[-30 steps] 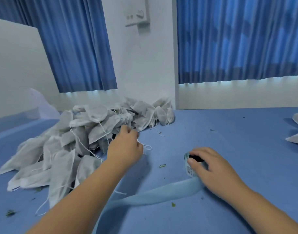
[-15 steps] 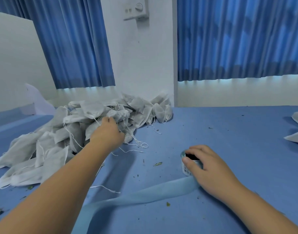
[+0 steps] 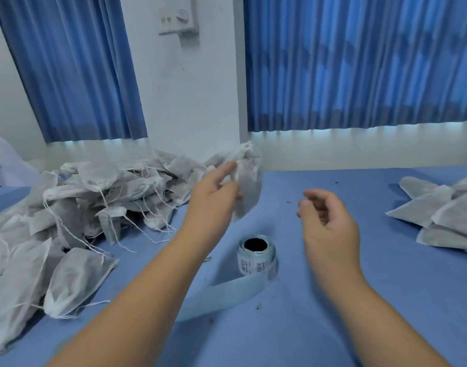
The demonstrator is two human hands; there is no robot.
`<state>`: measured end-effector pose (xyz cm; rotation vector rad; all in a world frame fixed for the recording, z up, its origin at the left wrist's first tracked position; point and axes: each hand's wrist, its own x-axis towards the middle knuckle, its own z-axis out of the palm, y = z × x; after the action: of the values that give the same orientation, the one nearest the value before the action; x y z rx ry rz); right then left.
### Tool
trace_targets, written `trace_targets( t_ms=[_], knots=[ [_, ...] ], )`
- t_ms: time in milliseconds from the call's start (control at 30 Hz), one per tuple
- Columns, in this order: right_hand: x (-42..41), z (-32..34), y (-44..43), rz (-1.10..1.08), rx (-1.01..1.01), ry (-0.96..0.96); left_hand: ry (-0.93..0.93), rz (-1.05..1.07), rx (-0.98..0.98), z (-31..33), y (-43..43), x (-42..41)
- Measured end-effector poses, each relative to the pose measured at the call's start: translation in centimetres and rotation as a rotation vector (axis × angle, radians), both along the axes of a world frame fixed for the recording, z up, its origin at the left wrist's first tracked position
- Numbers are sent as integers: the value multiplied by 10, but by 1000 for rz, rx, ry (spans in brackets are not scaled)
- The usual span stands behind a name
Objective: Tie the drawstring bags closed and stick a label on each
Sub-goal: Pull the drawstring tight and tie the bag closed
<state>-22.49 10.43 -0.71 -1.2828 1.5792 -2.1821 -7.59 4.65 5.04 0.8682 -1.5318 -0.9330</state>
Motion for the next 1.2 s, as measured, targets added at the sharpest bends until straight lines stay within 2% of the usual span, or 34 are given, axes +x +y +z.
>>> trace_targets(
  t_ms=[67,133,267,400,500,600,733,867,1000,1100,1200],
  knots=[
    [-12,7,4,-41,-68,-131,46,-60,32,-6,18,-25],
    [-23,8,5,-41,-74,-182,84,-92,64,-17,31,-47],
    [-36,2,7,-2,40,-106,145,-101,144,-42,45,-76],
    [-44,1,6,104,112,-9,67,-43,103,-59,46,-84],
    [-47,-1,3,93,169,54,-6,-16,49,-64,47,-85],
    [-48,-2,0,57,264,139,-43,14,-31,-67,47,-85],
    [-46,1,3,172,388,67,-51,32,-126,-65,49,-77],
    [-52,12,21,285,480,186,-108,49,-212,-63,50,-69],
    [-74,20,46,401,582,333,-243,29,-431,-63,55,-69],
    [-86,12,60,423,589,246,-347,51,-642,-65,60,-72],
    [-89,5,68,436,591,122,-478,59,-741,-61,67,-72]
  ],
)
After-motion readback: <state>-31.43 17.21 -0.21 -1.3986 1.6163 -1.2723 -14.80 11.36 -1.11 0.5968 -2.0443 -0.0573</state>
